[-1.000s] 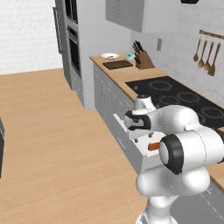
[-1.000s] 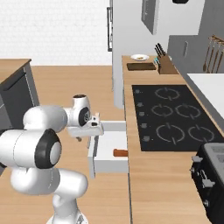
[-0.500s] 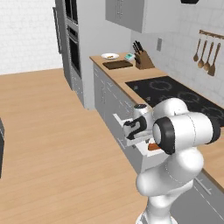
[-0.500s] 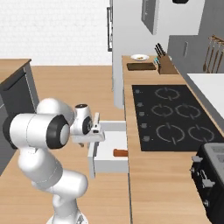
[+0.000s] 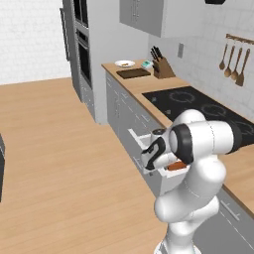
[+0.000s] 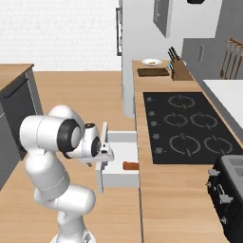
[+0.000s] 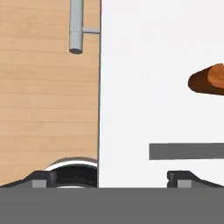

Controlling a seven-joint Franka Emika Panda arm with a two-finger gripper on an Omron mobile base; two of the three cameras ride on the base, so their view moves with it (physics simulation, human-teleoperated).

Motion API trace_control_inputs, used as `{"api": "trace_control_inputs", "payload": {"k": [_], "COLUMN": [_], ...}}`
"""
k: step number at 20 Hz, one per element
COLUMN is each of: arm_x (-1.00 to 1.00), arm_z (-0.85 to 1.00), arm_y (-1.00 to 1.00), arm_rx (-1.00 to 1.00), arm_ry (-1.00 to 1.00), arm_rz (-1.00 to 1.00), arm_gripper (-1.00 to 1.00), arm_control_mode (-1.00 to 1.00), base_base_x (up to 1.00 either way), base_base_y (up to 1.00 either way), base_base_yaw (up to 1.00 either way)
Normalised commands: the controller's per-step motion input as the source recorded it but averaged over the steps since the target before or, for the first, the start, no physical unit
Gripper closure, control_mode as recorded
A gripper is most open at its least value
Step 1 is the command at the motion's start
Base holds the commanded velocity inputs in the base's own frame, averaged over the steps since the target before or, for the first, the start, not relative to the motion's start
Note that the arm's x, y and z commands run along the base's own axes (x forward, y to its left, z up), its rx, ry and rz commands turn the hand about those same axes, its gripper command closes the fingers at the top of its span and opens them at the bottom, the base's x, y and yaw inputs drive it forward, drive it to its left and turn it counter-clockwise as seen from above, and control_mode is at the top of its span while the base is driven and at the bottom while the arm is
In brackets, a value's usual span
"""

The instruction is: Pick up the knife from the drawer and place it on the cutting board. Then place the meat from the plate to the cutting board.

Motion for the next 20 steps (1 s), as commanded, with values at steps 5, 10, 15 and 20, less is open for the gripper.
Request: {"api": "trace_control_inputs", "payload": {"k": [5, 10, 15, 20], "arm_x": [0.00, -0.05, -0.02, 0.00], "arm_z": [-0.13, -0.06, 0.09, 0.42], "arm_y": [0.11, 0.52, 0.97, 1.00], "arm_rx": [0.00, 0.00, 0.06, 0.04], "arm_ry": [-0.02, 0.00, 0.00, 0.00], "arm_rz": [0.00, 0.00, 0.00, 0.00], "arm_gripper": [-1.00, -1.00, -1.00, -1.00], "arm_control_mode": [-1.00, -1.00, -1.00, -1.00], "base_base_x": [0.00, 0.00, 0.00, 0.00], "base_base_y": [0.00, 0.00, 0.00, 0.00], "base_base_yaw": [0.00, 0.00, 0.00, 0.00]}}
